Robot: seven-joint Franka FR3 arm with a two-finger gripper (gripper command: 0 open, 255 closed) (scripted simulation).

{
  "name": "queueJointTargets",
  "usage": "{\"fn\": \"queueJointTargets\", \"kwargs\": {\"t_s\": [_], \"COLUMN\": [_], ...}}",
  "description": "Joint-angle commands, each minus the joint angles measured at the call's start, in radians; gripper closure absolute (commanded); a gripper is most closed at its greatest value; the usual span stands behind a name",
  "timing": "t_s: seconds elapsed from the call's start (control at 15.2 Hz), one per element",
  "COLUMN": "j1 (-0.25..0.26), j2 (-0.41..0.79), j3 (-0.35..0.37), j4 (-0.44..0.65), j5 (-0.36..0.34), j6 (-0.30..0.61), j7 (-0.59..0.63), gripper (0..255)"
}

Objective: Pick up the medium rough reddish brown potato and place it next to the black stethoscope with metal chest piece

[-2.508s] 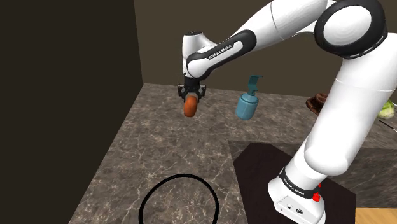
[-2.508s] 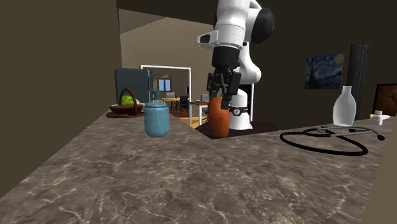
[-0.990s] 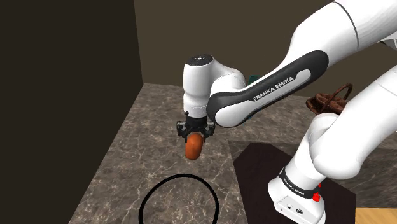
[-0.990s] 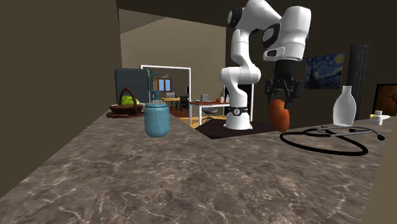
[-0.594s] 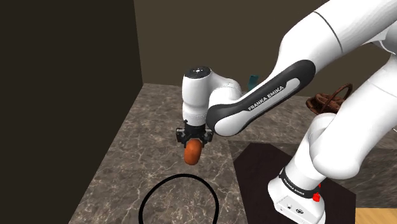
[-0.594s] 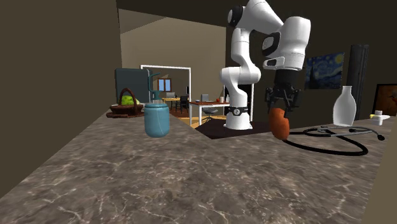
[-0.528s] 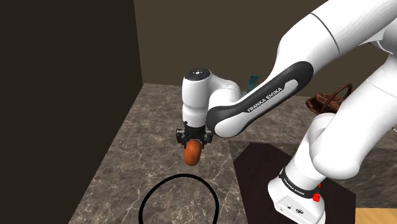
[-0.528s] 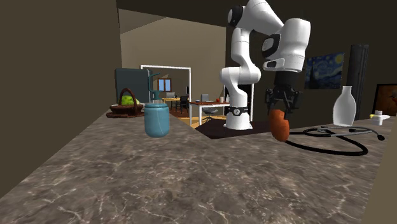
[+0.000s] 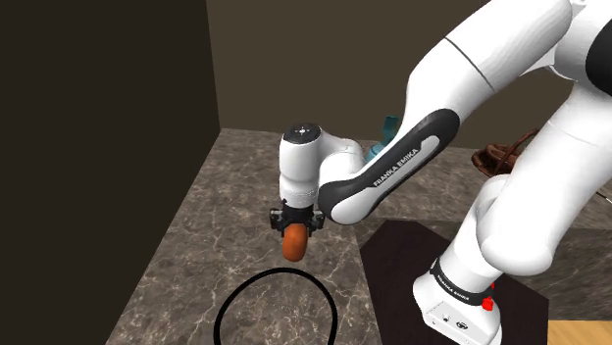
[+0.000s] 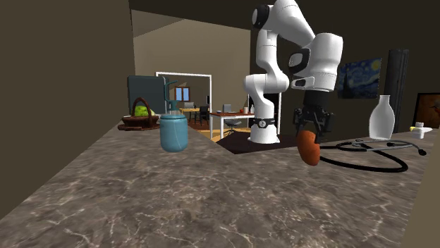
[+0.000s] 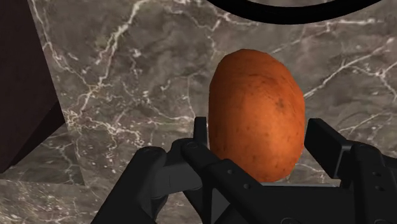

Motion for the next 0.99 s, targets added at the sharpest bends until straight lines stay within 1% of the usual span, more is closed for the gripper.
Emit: {"fn": "queueJointTargets", "kwargs": {"t_s": [0.0,0.26,0.33,0.79,0.86,0.92], "j1": [-0.002,-0.006,-0.006,-0.005,-0.005,-0.005], "j2": [0.032,0.094,0.101,0.101,0.099,0.100], "j3": [0.001,-0.006,-0.007,-0.008,-0.008,-0.008], "j4": [-0.010,-0.010,-0.010,-0.010,-0.011,-0.010], "j5": [-0.026,-0.091,-0.099,-0.099,-0.097,-0.097], "j6": [0.026,0.079,0.084,0.084,0.084,0.084], "j7": [0.023,0.076,0.082,0.082,0.081,0.081], "gripper": [255,255,255,255,0,0]}}
